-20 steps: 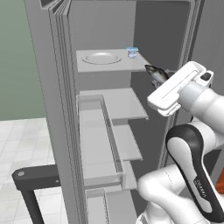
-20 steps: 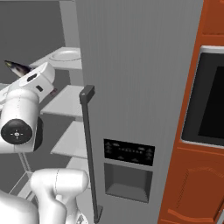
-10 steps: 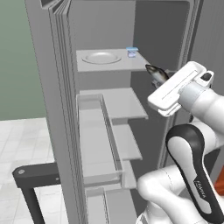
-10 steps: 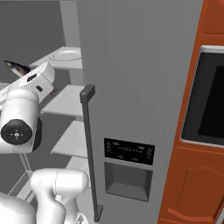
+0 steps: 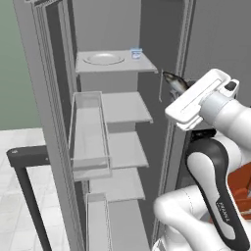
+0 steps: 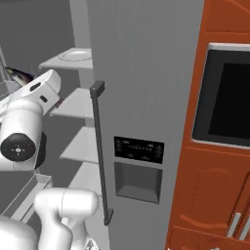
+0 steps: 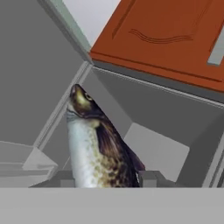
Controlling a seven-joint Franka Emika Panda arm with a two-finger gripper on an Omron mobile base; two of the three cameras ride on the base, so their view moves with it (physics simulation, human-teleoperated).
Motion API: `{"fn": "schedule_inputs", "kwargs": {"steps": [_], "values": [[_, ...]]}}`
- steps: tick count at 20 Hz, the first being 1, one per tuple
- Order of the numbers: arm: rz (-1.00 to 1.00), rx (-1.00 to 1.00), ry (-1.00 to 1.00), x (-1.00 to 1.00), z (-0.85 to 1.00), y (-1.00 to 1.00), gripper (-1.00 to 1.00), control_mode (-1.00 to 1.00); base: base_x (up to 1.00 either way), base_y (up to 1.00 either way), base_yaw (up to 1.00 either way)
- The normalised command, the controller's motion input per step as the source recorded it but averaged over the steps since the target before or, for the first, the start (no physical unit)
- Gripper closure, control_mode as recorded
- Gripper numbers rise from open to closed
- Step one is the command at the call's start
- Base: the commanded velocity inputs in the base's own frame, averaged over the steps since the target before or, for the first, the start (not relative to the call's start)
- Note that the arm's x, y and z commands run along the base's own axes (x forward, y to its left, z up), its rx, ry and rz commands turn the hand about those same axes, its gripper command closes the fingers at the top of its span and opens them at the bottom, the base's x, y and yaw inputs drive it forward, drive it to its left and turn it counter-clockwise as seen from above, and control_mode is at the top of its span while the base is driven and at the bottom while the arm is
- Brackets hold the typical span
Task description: Retrieve the fish from the fridge and place it on the saucepan with marinade on the stove.
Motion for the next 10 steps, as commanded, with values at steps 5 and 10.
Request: {"fn": "schedule_inputs", "kwargs": {"steps": [5, 10], "values": [[0.00, 0.00, 0.00, 0.00, 0.00, 0.00, 1.00, 1.00, -0.40, -0.52, 0.17], [0.00, 0.00, 0.00, 0.00, 0.00, 0.00, 1.00, 1.00, -0.15, -0.60, 0.37]]}}
